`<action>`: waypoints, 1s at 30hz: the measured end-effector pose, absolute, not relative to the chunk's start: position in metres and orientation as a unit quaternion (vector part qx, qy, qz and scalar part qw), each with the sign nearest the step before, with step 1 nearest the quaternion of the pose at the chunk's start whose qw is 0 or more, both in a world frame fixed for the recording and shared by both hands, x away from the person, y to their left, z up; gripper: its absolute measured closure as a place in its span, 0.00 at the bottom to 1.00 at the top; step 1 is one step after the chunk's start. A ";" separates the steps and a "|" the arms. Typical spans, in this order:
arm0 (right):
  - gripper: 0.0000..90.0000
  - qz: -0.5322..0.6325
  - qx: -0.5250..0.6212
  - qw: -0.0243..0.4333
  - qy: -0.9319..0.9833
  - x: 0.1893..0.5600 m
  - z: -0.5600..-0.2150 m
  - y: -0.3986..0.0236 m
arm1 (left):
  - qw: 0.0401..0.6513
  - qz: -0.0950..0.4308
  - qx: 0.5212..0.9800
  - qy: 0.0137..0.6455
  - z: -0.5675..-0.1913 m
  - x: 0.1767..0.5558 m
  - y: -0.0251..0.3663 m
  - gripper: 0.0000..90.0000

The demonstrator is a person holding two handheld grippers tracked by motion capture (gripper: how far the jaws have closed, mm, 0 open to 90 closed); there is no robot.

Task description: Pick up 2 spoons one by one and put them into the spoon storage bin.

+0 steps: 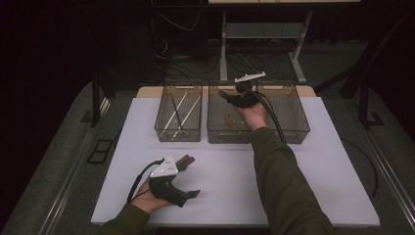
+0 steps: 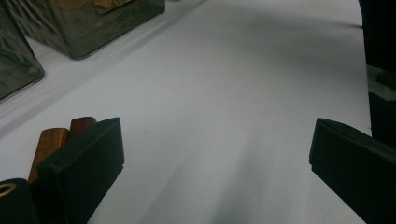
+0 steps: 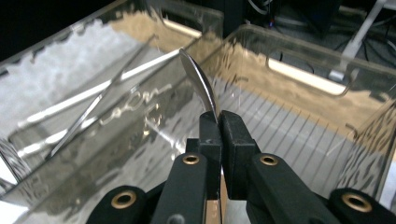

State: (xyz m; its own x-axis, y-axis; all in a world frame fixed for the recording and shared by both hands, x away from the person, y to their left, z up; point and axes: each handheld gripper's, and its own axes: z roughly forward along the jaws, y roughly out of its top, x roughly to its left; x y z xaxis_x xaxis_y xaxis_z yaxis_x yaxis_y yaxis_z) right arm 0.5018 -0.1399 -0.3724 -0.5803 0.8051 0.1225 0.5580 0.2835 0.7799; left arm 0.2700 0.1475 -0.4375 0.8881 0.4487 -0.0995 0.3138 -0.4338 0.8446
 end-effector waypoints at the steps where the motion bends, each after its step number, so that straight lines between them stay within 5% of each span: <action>1: 0.97 0.404 0.434 0.151 0.791 0.502 -0.374 -0.139 | 0.481 0.070 0.844 0.226 -0.438 0.270 0.147 0.02; 4: 0.95 0.378 0.434 0.150 0.804 0.502 -0.377 -0.138 | 0.482 0.069 0.844 0.227 -0.438 0.270 0.147 0.02; 21: 0.37 0.422 0.415 0.121 0.797 0.481 -0.357 -0.145 | 0.481 0.070 0.844 0.227 -0.438 0.270 0.147 0.02; 30: 0.21 0.443 0.402 0.126 0.791 0.459 -0.350 -0.153 | 0.481 0.070 0.843 0.228 -0.439 0.270 0.146 0.02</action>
